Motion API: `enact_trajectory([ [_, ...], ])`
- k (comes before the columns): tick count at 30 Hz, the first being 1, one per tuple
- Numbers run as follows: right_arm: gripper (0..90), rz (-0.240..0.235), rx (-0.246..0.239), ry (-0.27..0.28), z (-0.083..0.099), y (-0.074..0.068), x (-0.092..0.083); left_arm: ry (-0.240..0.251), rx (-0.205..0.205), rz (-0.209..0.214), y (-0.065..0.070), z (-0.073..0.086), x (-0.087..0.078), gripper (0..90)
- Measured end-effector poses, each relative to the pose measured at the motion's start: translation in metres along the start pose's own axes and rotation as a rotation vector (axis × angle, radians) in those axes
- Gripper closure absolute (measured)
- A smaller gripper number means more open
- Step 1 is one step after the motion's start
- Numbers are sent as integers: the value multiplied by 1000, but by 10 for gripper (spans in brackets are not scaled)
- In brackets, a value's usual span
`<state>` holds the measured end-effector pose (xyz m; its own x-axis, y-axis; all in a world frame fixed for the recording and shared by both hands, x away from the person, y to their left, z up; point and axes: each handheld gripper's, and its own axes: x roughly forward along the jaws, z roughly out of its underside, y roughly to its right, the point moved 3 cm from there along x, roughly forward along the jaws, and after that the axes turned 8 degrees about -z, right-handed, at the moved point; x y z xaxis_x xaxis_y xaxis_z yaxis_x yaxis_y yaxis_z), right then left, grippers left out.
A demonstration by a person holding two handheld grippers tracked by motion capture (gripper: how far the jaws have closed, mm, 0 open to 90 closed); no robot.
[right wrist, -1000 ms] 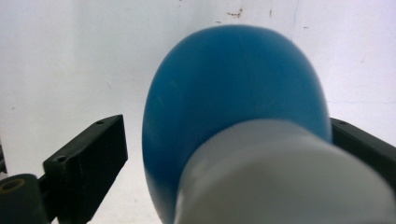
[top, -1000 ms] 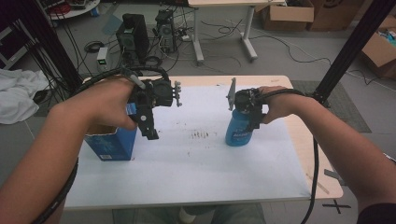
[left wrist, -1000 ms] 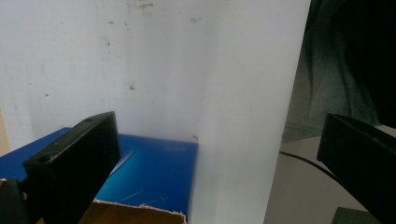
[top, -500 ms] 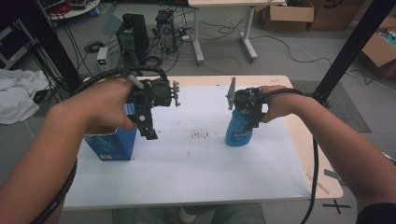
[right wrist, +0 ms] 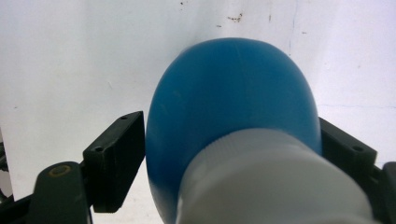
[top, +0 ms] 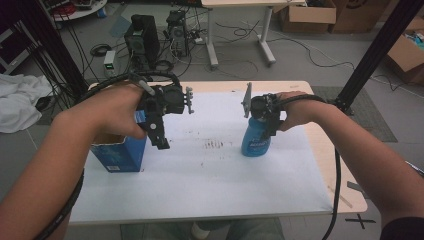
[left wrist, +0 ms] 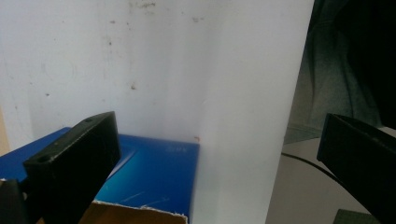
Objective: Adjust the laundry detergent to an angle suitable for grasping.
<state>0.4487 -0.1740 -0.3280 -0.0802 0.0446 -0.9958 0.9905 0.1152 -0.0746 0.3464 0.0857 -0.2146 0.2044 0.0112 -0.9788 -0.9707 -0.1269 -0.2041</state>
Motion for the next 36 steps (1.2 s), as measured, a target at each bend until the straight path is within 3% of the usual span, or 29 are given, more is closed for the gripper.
enact_trajectory([
  [25,326,-17,-3,10,1,0,-1,4,-7,-1,-1,1,2,1],
  [36,372,-2,-11,22,1,1,-1,-1,-1,2,-2,-1,3,1],
])
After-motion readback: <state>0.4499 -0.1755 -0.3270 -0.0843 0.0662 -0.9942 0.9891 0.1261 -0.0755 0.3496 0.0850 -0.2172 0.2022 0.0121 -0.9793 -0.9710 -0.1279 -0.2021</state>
